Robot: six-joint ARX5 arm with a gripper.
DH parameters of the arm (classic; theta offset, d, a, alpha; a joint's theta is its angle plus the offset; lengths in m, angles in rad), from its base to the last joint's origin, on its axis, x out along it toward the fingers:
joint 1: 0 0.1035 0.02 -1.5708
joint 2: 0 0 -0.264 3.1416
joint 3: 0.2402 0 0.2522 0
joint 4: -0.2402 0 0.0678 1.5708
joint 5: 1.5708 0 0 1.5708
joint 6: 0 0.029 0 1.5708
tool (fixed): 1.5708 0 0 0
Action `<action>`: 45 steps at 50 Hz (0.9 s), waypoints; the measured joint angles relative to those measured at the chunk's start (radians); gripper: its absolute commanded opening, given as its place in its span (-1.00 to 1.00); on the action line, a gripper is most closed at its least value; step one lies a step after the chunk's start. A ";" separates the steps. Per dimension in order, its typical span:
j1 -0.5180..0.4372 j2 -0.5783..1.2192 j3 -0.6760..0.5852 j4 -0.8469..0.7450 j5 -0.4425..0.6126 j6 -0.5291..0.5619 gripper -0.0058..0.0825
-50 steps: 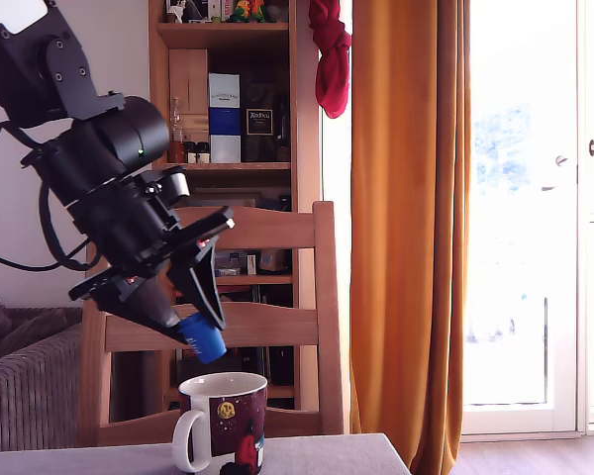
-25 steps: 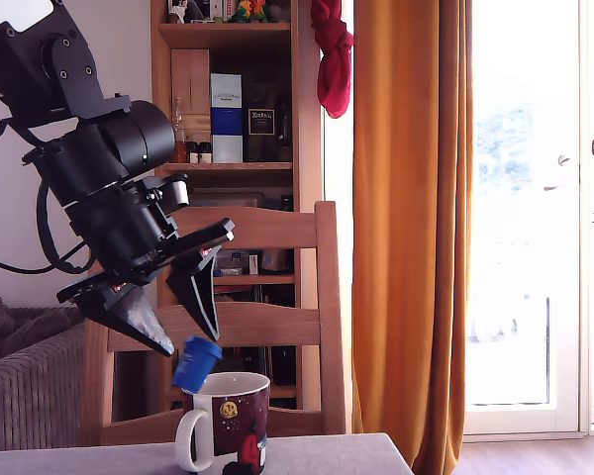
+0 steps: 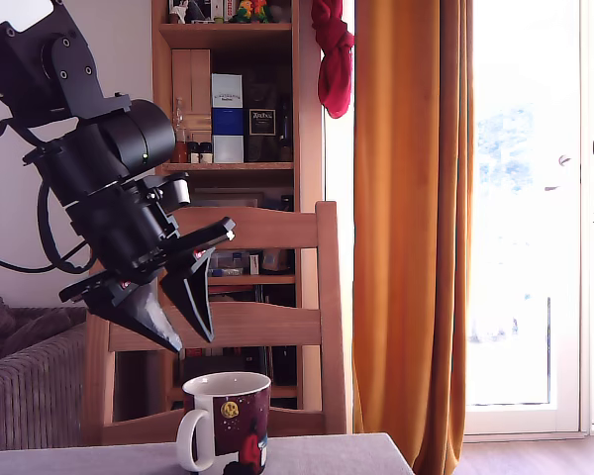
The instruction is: Pick the blue coffee capsule and place it inside the red coffee cup
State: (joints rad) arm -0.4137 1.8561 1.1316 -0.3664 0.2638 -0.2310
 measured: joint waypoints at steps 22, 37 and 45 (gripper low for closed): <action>0.065 -0.066 0.000 -0.097 -0.222 0.103 -0.91; 0.136 -0.198 0.001 -0.160 -0.299 0.131 -0.91; 0.203 -0.225 0.001 -0.192 -0.315 0.155 -0.91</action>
State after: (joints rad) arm -0.2104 1.6310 1.1324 -0.5587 -0.0513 -0.0757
